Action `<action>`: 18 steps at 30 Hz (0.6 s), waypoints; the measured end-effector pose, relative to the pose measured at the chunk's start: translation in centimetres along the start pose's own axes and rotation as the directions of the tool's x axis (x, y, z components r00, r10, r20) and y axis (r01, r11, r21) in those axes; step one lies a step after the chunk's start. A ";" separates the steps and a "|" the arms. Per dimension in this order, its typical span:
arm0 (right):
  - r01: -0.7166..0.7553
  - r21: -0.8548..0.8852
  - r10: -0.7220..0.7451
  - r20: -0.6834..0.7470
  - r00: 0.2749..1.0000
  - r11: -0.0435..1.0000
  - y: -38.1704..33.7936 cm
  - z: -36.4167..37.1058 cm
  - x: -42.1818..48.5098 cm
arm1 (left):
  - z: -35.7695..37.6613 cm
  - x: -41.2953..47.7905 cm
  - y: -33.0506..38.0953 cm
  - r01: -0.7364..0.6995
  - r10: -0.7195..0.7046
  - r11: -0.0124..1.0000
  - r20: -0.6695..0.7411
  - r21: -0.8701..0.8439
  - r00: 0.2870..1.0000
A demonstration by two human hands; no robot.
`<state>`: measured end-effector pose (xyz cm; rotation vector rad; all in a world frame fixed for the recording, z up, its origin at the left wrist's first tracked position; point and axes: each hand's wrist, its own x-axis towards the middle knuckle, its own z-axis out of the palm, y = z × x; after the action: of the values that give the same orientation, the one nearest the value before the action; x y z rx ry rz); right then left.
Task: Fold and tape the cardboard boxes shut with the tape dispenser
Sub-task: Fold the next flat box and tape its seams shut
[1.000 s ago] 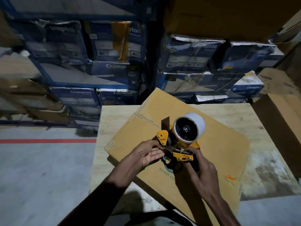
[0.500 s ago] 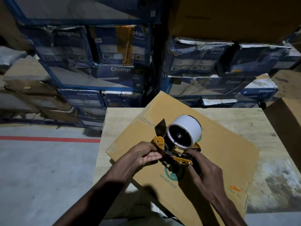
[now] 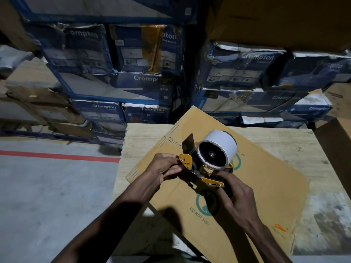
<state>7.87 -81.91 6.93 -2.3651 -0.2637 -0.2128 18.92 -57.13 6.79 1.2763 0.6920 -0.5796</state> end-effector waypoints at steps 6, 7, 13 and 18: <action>0.046 -0.067 -0.043 0.052 0.998 0.997 0.5 1.7 4.0 | -1.3 4.0 3.3 -0.095 0.097 0.985 -0.009 0.141 0.995; 0.059 -0.080 -0.053 0.069 0.996 0.995 0.5 2.1 4.9 | -1.5 4.9 3.9 -0.105 0.108 0.980 -0.010 0.169 0.994; 0.068 -0.167 -0.048 0.117 0.992 0.984 2.1 1.7 7.3 | -4.6 7.4 7.6 -0.205 0.202 0.960 0.036 0.190 0.979; 0.069 -0.196 -0.048 0.110 0.993 0.978 3.9 0.3 5.5 | -6.8 10.5 10.1 -0.224 0.215 0.934 0.064 0.279 0.974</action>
<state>14.15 -83.80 5.40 -2.5736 -0.3785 -0.1492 32.33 -48.55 4.65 1.5867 0.4391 -0.5262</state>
